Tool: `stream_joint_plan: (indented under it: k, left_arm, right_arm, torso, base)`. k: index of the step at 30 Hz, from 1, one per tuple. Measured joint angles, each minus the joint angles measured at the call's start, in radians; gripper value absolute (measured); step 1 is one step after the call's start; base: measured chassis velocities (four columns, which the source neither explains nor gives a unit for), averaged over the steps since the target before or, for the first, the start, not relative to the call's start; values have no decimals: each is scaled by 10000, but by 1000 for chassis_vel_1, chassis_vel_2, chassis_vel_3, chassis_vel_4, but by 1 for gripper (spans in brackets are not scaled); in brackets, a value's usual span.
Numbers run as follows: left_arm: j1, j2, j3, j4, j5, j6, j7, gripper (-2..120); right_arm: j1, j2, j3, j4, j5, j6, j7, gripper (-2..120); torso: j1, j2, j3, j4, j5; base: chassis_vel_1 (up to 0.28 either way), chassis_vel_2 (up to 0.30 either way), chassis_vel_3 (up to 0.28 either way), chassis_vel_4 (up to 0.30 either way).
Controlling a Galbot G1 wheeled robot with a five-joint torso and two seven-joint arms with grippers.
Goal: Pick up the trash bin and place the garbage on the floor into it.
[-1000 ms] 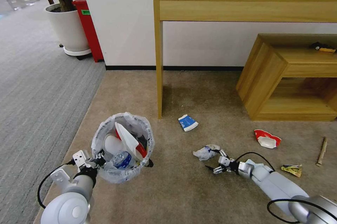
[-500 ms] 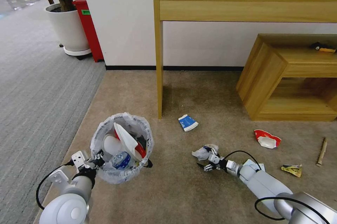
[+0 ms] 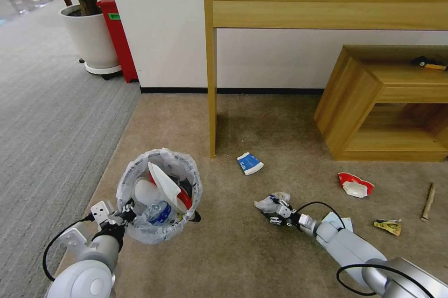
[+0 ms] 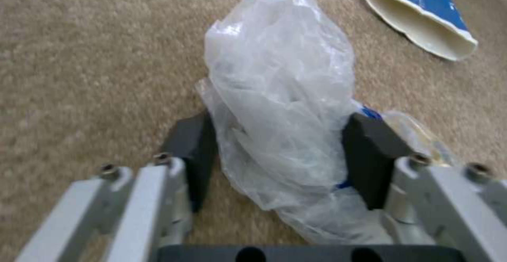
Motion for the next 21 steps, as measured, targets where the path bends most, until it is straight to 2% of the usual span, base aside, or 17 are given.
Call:
stream_joint_plan:
  k: [2, 5, 6, 9, 11, 13, 14, 15, 21]
  left_arm:
    - [-6, 0, 2, 19, 4, -4, 1, 0]
    - [-31, 14, 6, 112, 7, -8, 1, 0]
    - [-31, 14, 6, 112, 7, -8, 1, 0]
    - [-72, 27, 6, 261, 18, -11, 2, 0]
    - [-79, 35, 5, 302, 22, -11, 2, 0]
    - [-111, 60, 0, 431, 30, -11, 0, 0]
    - [-111, 60, 0, 431, 30, -11, 0, 0]
    - [-139, 75, 0, 505, 36, -12, -3, 0]
    - [-206, 122, 63, 740, 114, 13, -35, 0]
  right_arm:
    - [-12, -19, 25, 0, 0, 3, -4, 48]
    - [-56, -61, 108, 6, 0, 28, -7, 35]
    - [-56, -61, 108, 6, 0, 28, -7, 35]
    - [-103, -124, 191, 69, 13, 84, -57, 20]
    - [-106, -139, 214, 90, 52, 106, -104, 17]
    - [-136, -204, 253, 238, 398, 219, -337, 6]
    - [-136, -204, 253, 238, 398, 219, -337, 6]
    - [-154, -238, 305, 335, 564, 330, -435, 0]
    - [-242, -520, 470, 912, 1000, 820, -736, 0]
  torso:
    - [0, 0, 0, 0, 0]
    - [0, 0, 1, 1, 0]
    - [0, 0, 1, 1, 0]
    - [0, 0, 1, 0, 0]
    - [0, 0, 1, 0, -1]
    - [0, 0, 1, 0, 0]
    - [0, 0, 1, 0, 0]
    - [0, 0, 1, -1, 0]
    - [0, 0, 1, 1, 0]
  base:
    - [0, 0, 0, 0]
    - [0, 0, 0, 0]
    - [0, 0, 0, 0]
    - [0, 0, 0, 0]
    - [0, 0, 0, 0]
    - [0, 0, 0, 0]
    - [0, 0, 0, 0]
    - [0, 0, 0, 0]
    - [0, 0, 0, 0]
